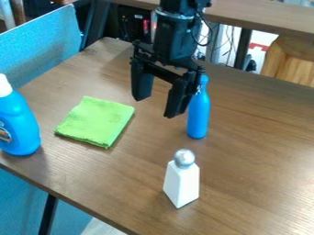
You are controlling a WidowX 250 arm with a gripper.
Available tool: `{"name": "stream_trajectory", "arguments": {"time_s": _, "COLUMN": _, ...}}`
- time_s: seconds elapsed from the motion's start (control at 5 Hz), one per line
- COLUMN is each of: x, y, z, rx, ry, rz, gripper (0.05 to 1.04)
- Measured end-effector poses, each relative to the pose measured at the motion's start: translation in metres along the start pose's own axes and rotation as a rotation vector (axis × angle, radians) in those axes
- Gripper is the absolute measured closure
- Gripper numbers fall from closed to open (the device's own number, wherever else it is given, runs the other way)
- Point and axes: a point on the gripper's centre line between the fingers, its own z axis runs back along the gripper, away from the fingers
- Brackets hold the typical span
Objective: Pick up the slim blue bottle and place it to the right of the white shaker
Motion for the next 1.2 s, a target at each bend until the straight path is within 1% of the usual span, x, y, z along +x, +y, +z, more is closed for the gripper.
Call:
{"name": "stream_trajectory", "arguments": {"time_s": 0.2, "x": 0.000, "y": 0.000, "z": -0.009, "rx": -0.001, "ry": 0.029, "rz": -0.002, "gripper": 0.082}}
{"name": "stream_trajectory", "arguments": {"time_s": 0.4, "x": 0.008, "y": -0.004, "z": -0.008, "rx": -0.042, "ry": -0.055, "rz": -0.052, "gripper": 0.082}}
{"name": "stream_trajectory", "arguments": {"time_s": 0.6, "x": 0.013, "y": 0.004, "z": 0.004, "rx": -0.063, "ry": -0.146, "rz": -0.045, "gripper": 0.082}}
{"name": "stream_trajectory", "arguments": {"time_s": 0.8, "x": 0.018, "y": 0.007, "z": 0.008, "rx": -0.048, "ry": -0.170, "rz": -0.028, "gripper": 0.082}}
{"name": "stream_trajectory", "arguments": {"time_s": 1.0, "x": 0.031, "y": 0.009, "z": 0.017, "rx": -0.033, "ry": -0.227, "rz": -0.027, "gripper": 0.082}}
{"name": "stream_trajectory", "arguments": {"time_s": 1.2, "x": 0.044, "y": 0.012, "z": 0.020, "rx": -0.022, "ry": -0.235, "rz": -0.028, "gripper": 0.082}}
